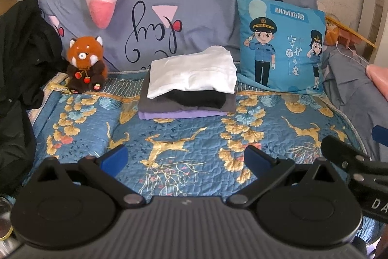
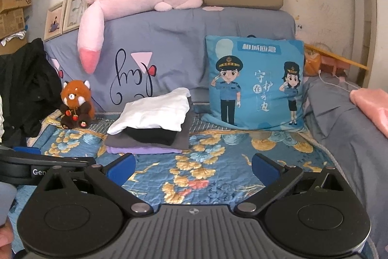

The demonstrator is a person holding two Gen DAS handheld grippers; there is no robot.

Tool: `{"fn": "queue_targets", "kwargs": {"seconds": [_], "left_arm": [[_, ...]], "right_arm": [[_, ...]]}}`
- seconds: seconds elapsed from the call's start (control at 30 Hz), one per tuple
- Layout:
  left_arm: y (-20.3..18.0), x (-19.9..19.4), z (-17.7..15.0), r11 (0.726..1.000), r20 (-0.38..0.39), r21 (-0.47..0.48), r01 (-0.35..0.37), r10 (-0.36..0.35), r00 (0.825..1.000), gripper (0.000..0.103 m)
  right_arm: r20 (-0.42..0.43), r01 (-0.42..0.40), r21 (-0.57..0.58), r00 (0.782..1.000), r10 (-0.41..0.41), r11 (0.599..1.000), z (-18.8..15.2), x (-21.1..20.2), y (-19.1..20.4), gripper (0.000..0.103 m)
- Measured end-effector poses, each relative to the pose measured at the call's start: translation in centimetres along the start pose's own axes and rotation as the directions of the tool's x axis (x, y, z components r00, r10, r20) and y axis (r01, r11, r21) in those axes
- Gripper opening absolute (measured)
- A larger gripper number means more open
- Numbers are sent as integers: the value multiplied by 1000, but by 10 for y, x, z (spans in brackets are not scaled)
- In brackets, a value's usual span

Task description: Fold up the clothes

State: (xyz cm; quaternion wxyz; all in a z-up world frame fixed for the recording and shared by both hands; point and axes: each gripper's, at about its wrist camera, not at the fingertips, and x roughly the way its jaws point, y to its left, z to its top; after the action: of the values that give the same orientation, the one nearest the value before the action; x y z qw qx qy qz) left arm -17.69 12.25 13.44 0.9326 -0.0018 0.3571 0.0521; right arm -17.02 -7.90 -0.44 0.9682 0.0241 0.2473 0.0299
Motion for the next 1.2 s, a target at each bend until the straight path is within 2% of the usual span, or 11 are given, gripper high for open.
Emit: {"fn": "queue_targets", "kwargs": {"seconds": [0.3,0.63,1.2], "left_arm": [[-5,5,-9,998,-15,-14,55,-55,998,103],[-19,11,-16,999,-39,48,-3,5,999,103],[-7,2,-16,1000,-5,2,1,-1,1000,103]], "right_arm": [[-16,15,16,1000,-15,1000,-4,1,-2,103],[-34,36,19,999,-35,999,-9,4,-2,103],[-43,49,32,998,-47,998,-10,3,-4,103]]}}
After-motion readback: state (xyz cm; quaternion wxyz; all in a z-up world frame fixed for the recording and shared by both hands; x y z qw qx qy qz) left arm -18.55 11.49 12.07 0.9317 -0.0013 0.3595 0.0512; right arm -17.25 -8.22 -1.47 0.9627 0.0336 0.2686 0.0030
